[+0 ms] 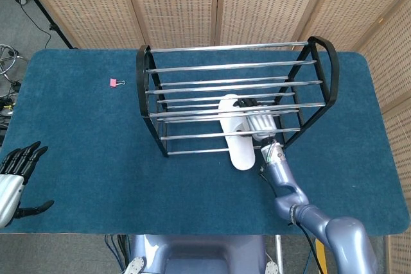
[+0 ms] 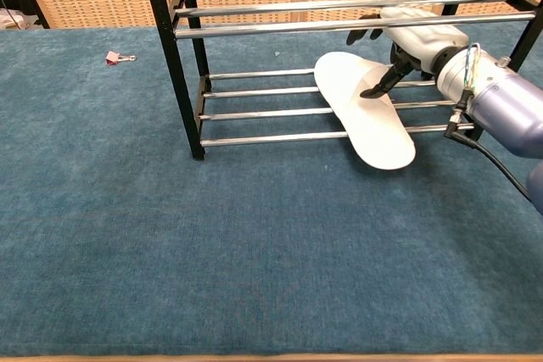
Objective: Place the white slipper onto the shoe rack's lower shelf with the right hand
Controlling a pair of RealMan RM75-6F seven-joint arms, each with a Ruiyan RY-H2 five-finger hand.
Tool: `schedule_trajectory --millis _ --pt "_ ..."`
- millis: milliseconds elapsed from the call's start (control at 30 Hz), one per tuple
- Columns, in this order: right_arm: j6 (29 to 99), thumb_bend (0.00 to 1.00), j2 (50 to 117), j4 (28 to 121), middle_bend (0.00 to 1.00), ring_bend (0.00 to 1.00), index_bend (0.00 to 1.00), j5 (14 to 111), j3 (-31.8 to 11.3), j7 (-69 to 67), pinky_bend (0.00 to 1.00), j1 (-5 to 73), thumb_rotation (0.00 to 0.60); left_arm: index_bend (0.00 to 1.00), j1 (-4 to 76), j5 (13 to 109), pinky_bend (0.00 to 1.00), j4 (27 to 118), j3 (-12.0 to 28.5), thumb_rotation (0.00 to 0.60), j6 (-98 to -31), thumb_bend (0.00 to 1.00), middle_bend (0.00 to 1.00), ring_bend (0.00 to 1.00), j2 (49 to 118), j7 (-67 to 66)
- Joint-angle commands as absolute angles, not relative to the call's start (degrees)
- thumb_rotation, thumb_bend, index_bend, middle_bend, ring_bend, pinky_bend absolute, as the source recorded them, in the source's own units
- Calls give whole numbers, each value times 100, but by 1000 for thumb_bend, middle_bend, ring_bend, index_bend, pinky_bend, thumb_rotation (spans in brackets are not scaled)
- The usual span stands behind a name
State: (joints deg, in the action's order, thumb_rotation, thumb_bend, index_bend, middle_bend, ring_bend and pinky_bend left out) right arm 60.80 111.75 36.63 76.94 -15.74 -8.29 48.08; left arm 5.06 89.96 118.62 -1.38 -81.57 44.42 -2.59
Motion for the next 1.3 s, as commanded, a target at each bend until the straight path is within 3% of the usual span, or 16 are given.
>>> schedule_trajectory --millis 33,533,1000,1300 --pt "6309 77 11065 3978 228 227 283 7750 -1499 -680 428 4644 600 0 490 9038 0 11867 -152 600 -8181 27 0 0 4431 -237" --pt "6920 76 10499 5391 228 225 303 8001 -1073 -275 428 3968 600 0 435 9273 0 11875 -218 600 -8269 28 0 0 4394 -173" --pt "7933 75 9333 6757 229 225 302 8876 -20 -35 403 2930 600 0 329 9688 0 11919 -355 600 -8402 27 0 0 4423 -291" --pt "8536 74 8417 7003 244 230 305 9448 544 -279 408 2333 600 0 243 9947 0 11922 -436 600 -8537 27 0 0 4416 -288"
